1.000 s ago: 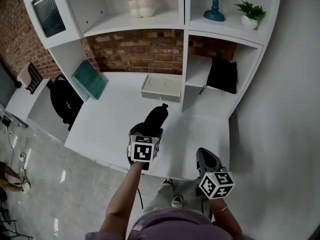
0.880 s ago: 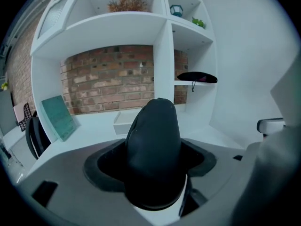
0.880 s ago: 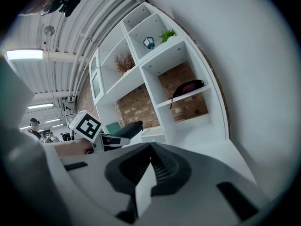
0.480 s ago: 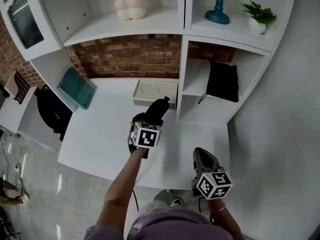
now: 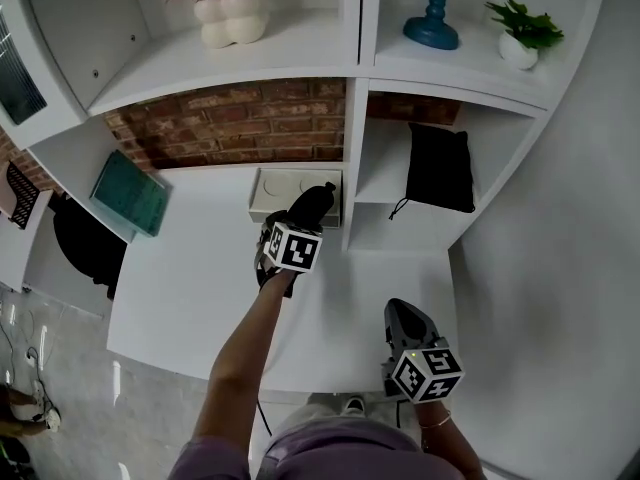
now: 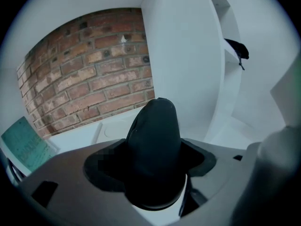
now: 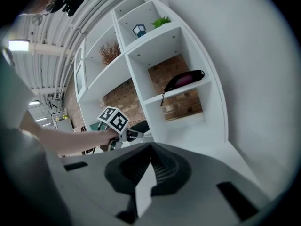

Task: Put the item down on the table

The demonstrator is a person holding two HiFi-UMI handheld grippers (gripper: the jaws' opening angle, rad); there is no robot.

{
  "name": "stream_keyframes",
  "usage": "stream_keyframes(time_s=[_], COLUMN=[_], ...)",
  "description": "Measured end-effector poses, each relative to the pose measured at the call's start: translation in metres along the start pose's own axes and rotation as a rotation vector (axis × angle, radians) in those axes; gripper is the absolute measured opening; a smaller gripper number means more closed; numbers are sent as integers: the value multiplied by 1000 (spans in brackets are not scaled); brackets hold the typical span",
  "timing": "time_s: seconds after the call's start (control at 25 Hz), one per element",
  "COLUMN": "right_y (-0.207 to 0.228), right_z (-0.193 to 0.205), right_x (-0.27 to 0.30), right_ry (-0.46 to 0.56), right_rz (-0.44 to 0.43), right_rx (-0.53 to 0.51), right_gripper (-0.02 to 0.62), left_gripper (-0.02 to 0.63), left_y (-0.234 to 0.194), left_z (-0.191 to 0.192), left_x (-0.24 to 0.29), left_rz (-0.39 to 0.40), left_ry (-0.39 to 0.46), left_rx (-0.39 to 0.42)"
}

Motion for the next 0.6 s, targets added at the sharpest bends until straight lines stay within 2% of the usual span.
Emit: stream_keyframes(time_s=[0.36,0.6], right_y=[8,5], right_z=[0,0], right_x=[10,20], right_ry=[-16,-24], right_rz=[41,45], right_rx=[15,21], right_gripper=[2,2], left_gripper=[344,344], left_y=[-11,-19], left_z=[-9,-11], left_x=[45,64], left_rz=[8,21], left_ry=[-69,-96], left_rx=[59,61])
Point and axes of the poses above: the fingertips, and each gripper's own axes: x forward along the fingers, y to its right, z out of its underside, the point moved 2 cm from there along -x, backward along the fingers
